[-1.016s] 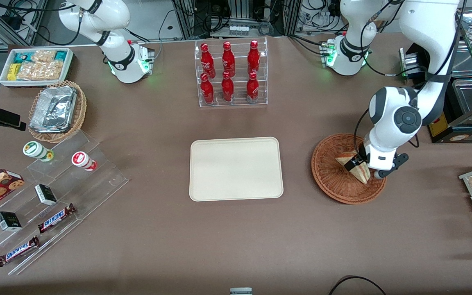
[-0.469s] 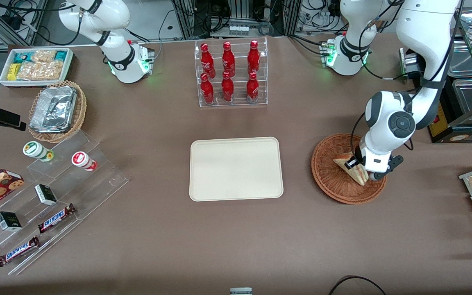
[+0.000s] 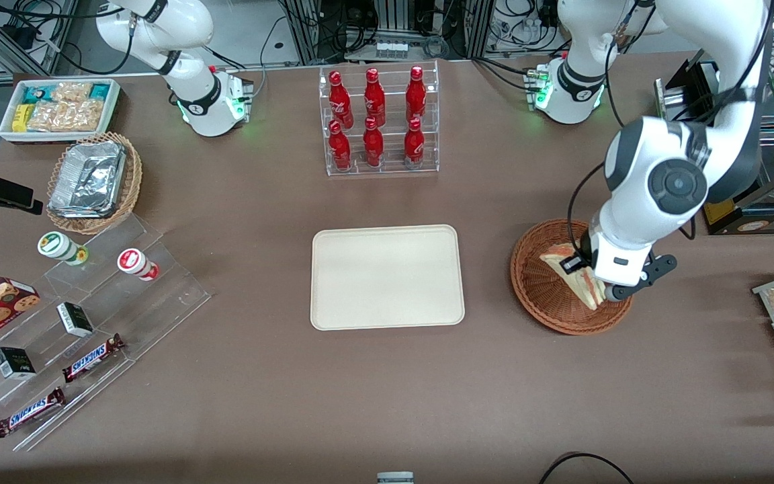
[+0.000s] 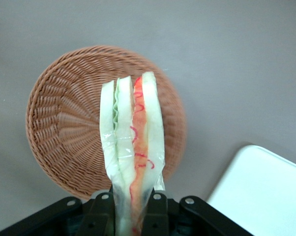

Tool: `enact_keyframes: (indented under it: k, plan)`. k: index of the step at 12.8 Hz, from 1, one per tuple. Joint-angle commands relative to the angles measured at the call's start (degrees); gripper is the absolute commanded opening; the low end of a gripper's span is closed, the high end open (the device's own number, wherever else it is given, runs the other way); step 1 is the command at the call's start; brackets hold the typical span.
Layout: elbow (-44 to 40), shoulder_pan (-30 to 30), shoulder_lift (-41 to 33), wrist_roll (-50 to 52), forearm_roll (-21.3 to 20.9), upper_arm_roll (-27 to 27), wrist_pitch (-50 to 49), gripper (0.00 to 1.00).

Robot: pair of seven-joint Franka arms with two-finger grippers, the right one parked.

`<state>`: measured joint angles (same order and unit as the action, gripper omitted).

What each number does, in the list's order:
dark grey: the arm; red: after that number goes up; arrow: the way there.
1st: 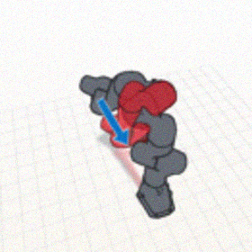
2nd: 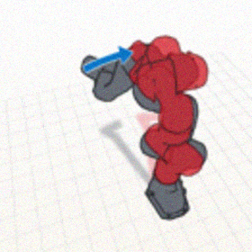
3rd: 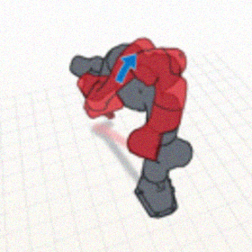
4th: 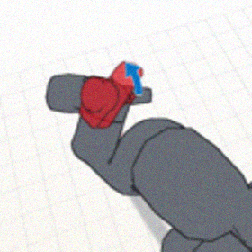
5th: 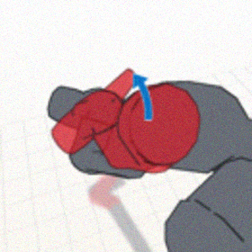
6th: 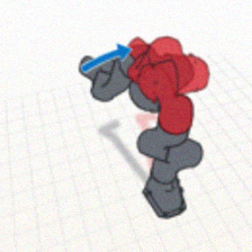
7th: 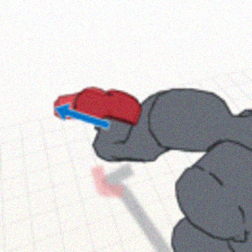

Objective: Place sandwich from basket to tray
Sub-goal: 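Lift the sandwich and carry it over the cream tray, then lower the sandwich onto the tray and open the left gripper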

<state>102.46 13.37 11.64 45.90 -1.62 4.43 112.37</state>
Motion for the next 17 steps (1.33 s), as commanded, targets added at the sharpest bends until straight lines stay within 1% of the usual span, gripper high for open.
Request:
enact_keyframes:
  k: [1,4,7,9,10,11,13,17]
  plan:
    - [-6.0,6.5,4.0,4.4,-0.8,-0.6,-1.5,0.0]
    - [-12.2,13.8,10.5,4.0,-2.0,-0.6,-1.5,0.0]
    - [-21.0,18.9,19.3,3.6,-2.0,-0.6,-1.4,0.0]
    - [-25.5,22.2,23.4,3.6,-2.0,-0.6,-0.1,0.0]
    - [-25.7,23.6,24.5,3.3,-2.1,-0.6,2.5,0.0]
    - [-25.4,24.4,25.3,0.0,-2.6,-0.6,5.1,0.0]
    - [-25.3,26.7,27.9,-4.3,-2.7,-0.6,6.1,0.0]
    - [-24.9,27.1,32.4,-10.5,-2.3,-0.5,9.2,0.0]
